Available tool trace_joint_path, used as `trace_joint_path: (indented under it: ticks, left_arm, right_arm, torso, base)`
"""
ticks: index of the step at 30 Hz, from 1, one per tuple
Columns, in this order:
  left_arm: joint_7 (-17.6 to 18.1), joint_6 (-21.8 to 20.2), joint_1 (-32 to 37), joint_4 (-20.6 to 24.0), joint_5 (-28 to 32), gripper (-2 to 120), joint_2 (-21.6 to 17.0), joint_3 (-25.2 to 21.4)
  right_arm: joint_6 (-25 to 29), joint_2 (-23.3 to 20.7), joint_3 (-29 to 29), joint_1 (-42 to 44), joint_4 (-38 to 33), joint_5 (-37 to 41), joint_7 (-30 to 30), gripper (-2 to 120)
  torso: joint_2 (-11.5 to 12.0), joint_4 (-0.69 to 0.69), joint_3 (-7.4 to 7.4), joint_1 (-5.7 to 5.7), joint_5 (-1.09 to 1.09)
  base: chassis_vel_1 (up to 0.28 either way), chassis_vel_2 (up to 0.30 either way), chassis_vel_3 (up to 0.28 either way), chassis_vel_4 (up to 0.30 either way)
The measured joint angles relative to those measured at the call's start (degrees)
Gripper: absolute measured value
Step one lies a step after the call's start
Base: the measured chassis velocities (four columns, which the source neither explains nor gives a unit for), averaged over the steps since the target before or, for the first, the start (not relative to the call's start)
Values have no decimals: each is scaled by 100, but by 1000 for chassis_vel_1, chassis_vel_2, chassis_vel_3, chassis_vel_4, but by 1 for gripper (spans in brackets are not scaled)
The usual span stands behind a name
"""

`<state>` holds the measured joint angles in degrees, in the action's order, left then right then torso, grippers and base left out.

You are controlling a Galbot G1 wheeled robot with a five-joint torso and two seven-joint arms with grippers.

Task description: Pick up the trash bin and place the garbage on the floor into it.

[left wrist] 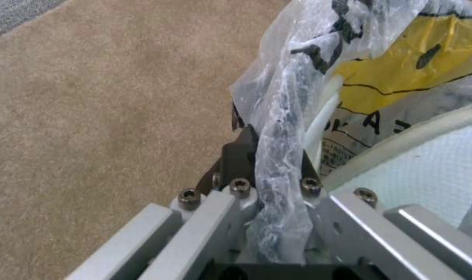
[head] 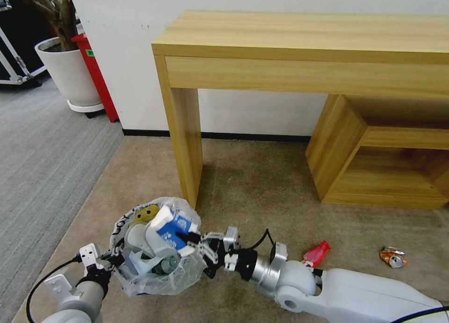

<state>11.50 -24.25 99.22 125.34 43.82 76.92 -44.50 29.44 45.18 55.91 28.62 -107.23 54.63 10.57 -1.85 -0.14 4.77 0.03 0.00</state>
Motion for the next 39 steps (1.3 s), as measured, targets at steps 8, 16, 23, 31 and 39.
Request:
trace_joint_path:
  ticks: [8,16,23,31,39]
  left_arm:
    - [-43,-3,74,104,-95,1,139,55]
    - [-67,2,124,158,-149,1,188,68]
    - [-76,12,157,170,-184,1,219,71]
    - [-83,12,158,168,-192,1,225,70]
    - [-88,12,148,147,-185,1,201,62]
  right_arm:
    - [-104,637,467,-327,713,-110,-442,0]
    - [-181,857,565,-434,1010,-175,-613,0]
    - [-260,977,581,-446,1148,-266,-737,18]
    - [-289,984,500,-390,1144,-317,-784,46]
    - [-290,946,318,-289,1038,-334,-800,73]
  torso:
    - [0,1,0,0,0]
    - [1,1,0,0,0]
    - [1,1,0,0,0]
    - [1,1,0,0,0]
    - [1,0,0,0,0]
  base:
    - [0,0,0,0]
    - [0,0,0,0]
    - [0,0,0,0]
    - [0,0,0,0]
    - [0,0,0,0]
